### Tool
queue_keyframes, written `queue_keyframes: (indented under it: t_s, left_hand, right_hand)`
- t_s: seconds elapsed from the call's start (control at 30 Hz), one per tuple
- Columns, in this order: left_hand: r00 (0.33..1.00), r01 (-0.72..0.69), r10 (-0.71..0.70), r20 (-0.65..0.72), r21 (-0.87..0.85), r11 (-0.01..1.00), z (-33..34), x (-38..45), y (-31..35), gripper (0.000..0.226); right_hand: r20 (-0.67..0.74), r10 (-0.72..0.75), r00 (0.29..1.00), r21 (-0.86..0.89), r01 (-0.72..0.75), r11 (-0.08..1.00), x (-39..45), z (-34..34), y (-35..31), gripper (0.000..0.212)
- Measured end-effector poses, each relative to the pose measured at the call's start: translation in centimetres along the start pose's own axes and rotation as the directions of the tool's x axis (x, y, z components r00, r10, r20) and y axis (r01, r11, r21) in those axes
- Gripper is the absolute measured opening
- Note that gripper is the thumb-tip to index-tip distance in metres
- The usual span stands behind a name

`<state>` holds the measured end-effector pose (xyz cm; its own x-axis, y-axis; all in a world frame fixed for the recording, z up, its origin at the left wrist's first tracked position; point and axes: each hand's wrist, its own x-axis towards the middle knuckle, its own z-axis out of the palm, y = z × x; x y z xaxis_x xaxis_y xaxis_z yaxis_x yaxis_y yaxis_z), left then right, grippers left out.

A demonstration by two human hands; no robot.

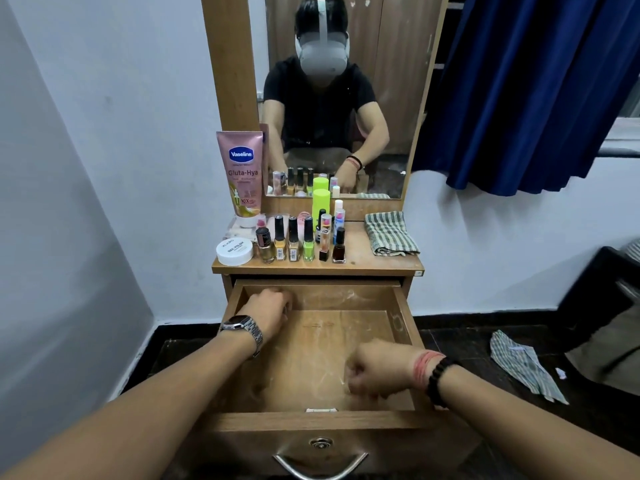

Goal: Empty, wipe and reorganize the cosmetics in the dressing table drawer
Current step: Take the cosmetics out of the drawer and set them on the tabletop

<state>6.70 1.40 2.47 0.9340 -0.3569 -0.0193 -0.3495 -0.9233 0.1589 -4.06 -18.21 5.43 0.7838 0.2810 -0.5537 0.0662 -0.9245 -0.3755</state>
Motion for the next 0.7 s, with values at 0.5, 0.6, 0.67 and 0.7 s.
queue_keyframes:
  t_s: [0.5, 0.6, 0.67, 0.7]
  left_hand:
    - [0.972, -0.167, 0.037, -0.231, -0.579, 0.798, -6.1, -5.4, 6.3, 0.037]
    - [0.974, -0.188, 0.064, -0.219, -0.608, 0.772, -6.6, -6.6, 6.7, 0.033]
    - [0.974, -0.219, 0.145, -0.177, -0.547, 0.808, -6.0, -8.1, 6.8, 0.024]
    - [0.969, -0.245, 0.189, -0.159, -0.505, 0.828, -5.4, -8.9, 6.7, 0.02]
  right_hand:
    - [-0.78, -0.168, 0.603, 0.148, 0.439, 0.886, 0.2, -1.9, -0.4, 0.036]
    - [-0.797, -0.072, 0.599, 0.268, 0.458, 0.848, -0.3, -3.5, 0.4, 0.037]
    - [-0.803, 0.015, 0.596, 0.351, 0.451, 0.821, -0.4, -5.0, 1.2, 0.036]
    - [-0.809, 0.054, 0.585, 0.374, 0.442, 0.815, -0.4, -5.8, 1.6, 0.036]
